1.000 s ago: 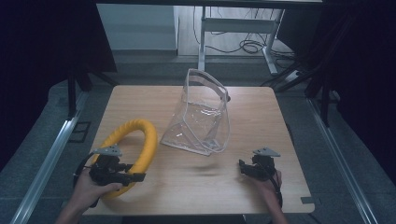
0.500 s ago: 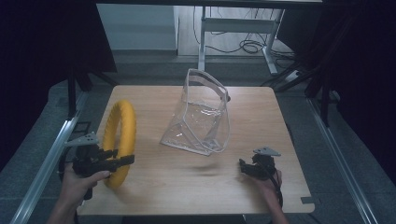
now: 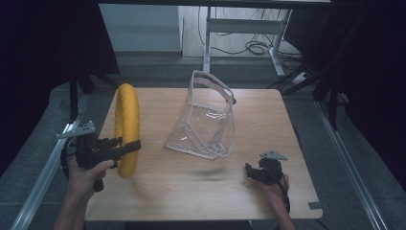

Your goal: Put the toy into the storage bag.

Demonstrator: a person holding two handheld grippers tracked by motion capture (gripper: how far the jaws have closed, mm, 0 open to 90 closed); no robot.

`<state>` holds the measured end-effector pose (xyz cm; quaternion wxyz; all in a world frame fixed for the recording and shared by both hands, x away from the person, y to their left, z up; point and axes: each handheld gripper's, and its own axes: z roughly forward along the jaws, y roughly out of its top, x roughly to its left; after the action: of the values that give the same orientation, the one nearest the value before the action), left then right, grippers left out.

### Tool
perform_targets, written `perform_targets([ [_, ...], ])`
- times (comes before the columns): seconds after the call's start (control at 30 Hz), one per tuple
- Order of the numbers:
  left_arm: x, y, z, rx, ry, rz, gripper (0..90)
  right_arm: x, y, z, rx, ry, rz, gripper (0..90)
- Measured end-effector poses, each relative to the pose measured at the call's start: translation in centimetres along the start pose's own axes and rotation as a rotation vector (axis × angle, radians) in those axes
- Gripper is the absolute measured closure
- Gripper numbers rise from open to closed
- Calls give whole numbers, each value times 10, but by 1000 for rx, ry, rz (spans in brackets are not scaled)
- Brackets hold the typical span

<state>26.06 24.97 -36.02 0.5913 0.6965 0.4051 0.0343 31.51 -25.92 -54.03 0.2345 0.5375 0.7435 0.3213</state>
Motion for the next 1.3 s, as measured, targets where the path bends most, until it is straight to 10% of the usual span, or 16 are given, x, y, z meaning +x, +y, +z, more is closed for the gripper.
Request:
perform_targets([
  [0.37,-2,8,9,-68,-35,-24,503,0,0,0,2,-1,0,212],
  [1.3,-23,30,38,-259,51,8,502,0,0,0,3,-2,4,213],
])
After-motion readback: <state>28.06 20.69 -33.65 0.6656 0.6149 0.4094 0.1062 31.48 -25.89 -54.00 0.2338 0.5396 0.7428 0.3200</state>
